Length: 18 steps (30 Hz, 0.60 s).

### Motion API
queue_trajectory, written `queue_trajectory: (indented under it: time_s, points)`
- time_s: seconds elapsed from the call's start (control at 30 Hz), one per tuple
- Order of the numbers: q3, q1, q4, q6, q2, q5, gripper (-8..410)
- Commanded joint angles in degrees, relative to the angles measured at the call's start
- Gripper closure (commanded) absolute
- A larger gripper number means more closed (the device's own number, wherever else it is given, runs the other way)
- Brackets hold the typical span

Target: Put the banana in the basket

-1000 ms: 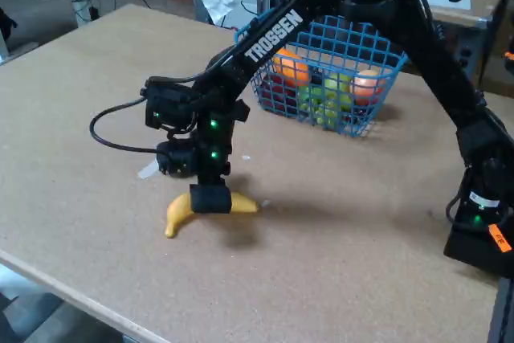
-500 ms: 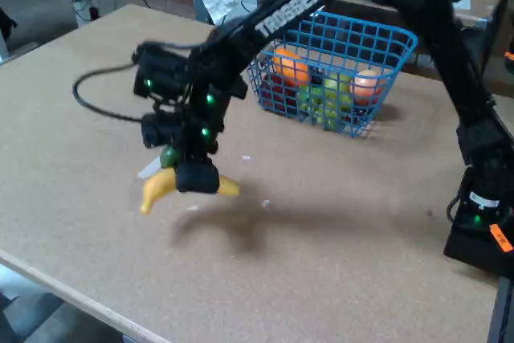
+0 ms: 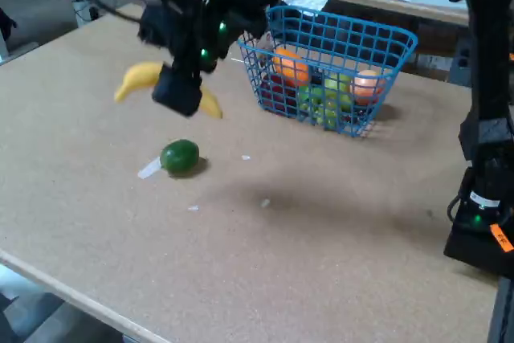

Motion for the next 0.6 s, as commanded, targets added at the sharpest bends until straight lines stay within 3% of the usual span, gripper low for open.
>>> queue_trajectory:
  time_s: [0.0, 0.57]
  points:
    - [0.02, -2.10, -0.61, 5.68, -3.82, 6.95, 343]
    - [0.02, -17.62, -8.09, 26.75, -8.41, 6.95, 343]
